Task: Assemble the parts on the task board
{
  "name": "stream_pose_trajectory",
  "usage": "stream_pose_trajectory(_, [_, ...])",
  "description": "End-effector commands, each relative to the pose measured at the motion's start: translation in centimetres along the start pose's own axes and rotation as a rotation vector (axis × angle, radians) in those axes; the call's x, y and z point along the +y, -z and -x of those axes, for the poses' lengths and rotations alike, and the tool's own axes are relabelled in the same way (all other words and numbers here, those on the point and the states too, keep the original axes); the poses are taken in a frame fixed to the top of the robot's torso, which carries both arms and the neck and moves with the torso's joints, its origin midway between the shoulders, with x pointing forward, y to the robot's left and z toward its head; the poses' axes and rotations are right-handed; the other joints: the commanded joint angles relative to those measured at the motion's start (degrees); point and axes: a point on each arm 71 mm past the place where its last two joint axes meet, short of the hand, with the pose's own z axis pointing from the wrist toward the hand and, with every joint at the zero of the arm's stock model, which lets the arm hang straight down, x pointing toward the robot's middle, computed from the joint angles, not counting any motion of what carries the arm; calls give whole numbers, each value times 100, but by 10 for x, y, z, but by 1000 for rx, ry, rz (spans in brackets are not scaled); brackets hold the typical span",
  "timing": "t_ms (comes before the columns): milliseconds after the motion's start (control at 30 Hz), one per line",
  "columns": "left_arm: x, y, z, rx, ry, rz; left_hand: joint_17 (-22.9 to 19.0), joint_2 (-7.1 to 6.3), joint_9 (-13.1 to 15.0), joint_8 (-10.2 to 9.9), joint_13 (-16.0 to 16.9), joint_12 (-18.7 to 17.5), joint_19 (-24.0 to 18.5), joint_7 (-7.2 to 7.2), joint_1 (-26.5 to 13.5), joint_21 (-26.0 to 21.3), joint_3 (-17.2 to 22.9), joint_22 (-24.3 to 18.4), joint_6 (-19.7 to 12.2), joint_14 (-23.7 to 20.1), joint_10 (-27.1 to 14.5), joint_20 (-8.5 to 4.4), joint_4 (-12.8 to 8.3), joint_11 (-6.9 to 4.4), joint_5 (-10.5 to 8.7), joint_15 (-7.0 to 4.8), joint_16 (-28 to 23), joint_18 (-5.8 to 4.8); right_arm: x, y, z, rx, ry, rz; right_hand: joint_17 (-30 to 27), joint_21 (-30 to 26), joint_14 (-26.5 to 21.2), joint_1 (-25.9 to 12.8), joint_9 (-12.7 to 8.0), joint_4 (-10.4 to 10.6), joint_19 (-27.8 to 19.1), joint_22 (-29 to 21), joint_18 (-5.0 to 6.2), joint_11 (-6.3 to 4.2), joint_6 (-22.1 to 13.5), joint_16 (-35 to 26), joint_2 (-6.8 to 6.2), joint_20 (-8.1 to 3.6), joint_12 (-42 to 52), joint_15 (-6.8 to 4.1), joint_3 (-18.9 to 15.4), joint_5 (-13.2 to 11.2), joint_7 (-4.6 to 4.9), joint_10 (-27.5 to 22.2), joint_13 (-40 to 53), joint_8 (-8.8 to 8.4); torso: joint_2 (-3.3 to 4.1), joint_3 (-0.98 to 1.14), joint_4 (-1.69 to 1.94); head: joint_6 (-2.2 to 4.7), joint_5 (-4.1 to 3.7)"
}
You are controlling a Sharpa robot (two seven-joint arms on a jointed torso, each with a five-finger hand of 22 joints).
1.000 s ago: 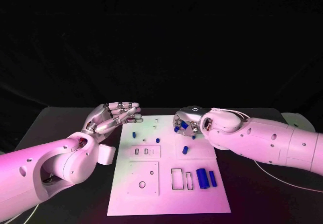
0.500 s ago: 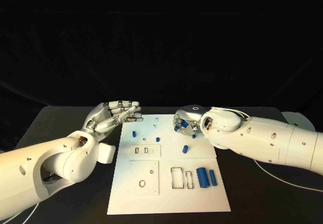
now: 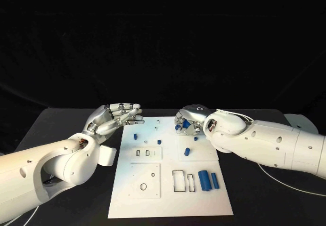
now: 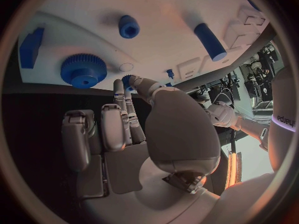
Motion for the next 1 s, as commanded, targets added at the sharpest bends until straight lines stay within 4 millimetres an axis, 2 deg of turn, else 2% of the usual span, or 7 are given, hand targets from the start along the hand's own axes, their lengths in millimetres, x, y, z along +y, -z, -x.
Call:
stream_pose_trajectory(33, [-1,0,-1,13,7,-4,5,-32,-9,-25,0,-18,38,126,-44,-11,45,-7,-43,-16,4,4,3,42,20,10,-13,76,0,0,6,-76,-12,-22,-8,28,217,7,234,19,250,971,-82,2,50,35,54,-25,24,-55,9,-32,-40,40,10,95,8,3,-2,27,5])
stream_pose_trajectory(467, [-1,-1,0,10,5,-4,10,-35,-13,-32,0,-27,40,131,-39,-11,54,-9,-52,-17,-4,3,-2,46,20,12,-14,76,9,-8,12,-140,-26,-32,-17,25,215,-11,247,28,246,966,-81,3,42,32,47,-27,20,-56,4,-36,-40,35,14,101,23,-2,10,103,41])
stream_pose_trajectory(600, [-1,-1,-1,12,7,-5,10,-35,-13,-32,0,-27,40,131,-39,-11,54,-9,-52,-17,-4,3,-2,46,20,12,-14,76,14,-14,12,-151,-27,-28,-15,23,215,-18,252,32,244,963,-80,4,31,34,45,-29,15,-57,4,-36,-38,29,15,101,30,-5,21,104,46])
stream_pose_trajectory(1000, [-2,-1,-4,20,11,-9,12,-35,-13,-33,0,-29,40,132,-37,-11,58,-10,-53,-19,-5,3,-4,47,20,13,-16,75,29,-32,12,-173,-27,-8,-14,26,215,-32,263,41,246,968,-82,8,5,38,47,-30,5,-56,9,-30,-30,17,19,99,52,-7,13,126,56])
